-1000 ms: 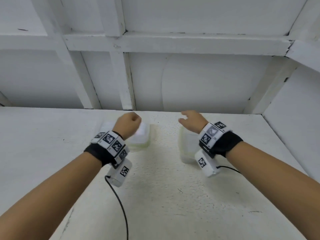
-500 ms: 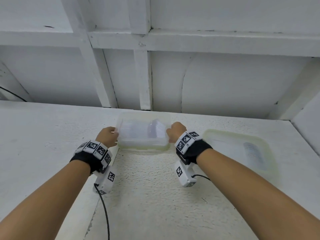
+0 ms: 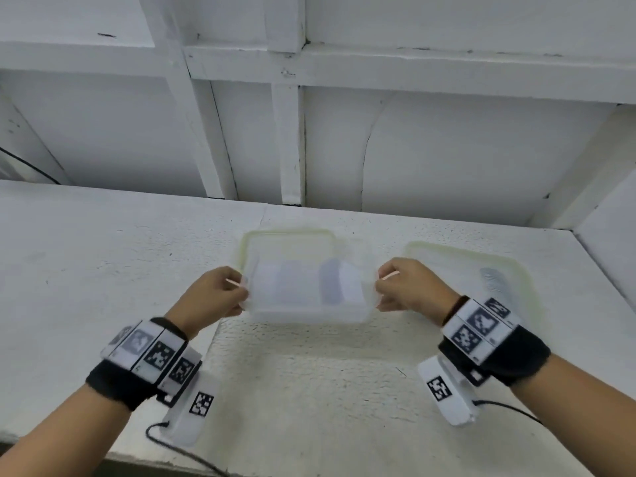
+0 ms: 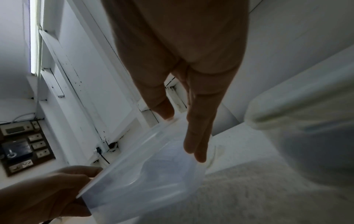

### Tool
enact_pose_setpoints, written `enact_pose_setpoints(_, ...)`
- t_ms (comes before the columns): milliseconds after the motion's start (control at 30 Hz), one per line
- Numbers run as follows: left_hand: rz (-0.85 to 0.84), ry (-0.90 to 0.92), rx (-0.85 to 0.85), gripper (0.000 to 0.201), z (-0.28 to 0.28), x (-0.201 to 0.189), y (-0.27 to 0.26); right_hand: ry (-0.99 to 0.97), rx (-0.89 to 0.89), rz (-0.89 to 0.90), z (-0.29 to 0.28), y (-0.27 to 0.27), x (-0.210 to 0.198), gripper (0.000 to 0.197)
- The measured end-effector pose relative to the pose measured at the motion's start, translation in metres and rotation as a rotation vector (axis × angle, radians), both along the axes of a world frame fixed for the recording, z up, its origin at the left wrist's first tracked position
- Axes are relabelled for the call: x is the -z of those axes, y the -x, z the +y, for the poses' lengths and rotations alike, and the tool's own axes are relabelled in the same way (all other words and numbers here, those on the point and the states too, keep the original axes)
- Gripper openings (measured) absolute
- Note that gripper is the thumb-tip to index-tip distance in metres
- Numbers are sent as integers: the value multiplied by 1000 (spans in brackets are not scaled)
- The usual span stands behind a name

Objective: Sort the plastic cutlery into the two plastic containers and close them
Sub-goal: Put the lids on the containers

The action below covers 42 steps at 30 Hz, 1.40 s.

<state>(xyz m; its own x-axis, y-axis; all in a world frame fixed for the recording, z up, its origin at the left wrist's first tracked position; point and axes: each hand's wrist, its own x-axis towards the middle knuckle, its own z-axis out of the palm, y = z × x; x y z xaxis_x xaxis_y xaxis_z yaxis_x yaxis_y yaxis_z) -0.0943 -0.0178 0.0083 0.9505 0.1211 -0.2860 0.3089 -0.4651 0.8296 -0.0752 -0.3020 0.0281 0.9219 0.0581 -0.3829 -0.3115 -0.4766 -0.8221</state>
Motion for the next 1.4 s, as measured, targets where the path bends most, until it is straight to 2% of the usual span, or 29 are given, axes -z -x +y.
enact_pose_setpoints(133,79,-45,88,12,-4,21,32,-31,-27,57,-14,27,19,10)
enact_pose_setpoints(267,112,-49,148,10,-5,26,40,-52,-3,87,-18,35,39,14)
enact_pose_setpoints(367,140,-111,147,28,-2,19,26,-40,13,100,-19,34,46,17)
enact_pose_setpoints(433,57,-309,140,35,4,20,5,28,-20,91,-18,32,47,23)
enact_pose_setpoints(500,-77,-636,203,30,11,25,-21,147,-56,32,-18,29,47,30)
enact_pose_setpoints(533,-122,-729,264,25,14,28,-35,204,-59,-5,-18,27,46,34)
enact_pose_setpoints(567,-136,-784,344,25,16,31,-47,251,-58,-42,-18,25,44,37)
enact_pose_setpoints(700,-45,-927,604,52,15,45,-81,291,-57,-134,-14,18,35,40)
enact_pose_setpoints(800,-9,-964,647,43,11,51,-88,267,-49,-153,-12,17,35,36)
enact_pose_setpoints(933,-75,-1061,660,31,14,53,-86,254,-46,-166,-14,17,37,33)
enact_pose_setpoints(1000,-121,-1060,638,30,19,51,-85,256,-45,-176,-14,17,36,32)
enact_pose_setpoints(1100,-308,-902,527,29,26,35,-87,296,-52,-244,-12,17,31,31)
enact_pose_setpoints(1233,-542,-733,302,28,23,-13,-88,314,3,-406,-5,12,17,28)
enact_pose_setpoints(1333,-606,-648,169,28,18,-51,-82,220,54,-507,1,6,6,27)
enact_pose_setpoints(1400,-636,-587,153,27,16,-70,-74,156,56,-535,5,2,-1,33)
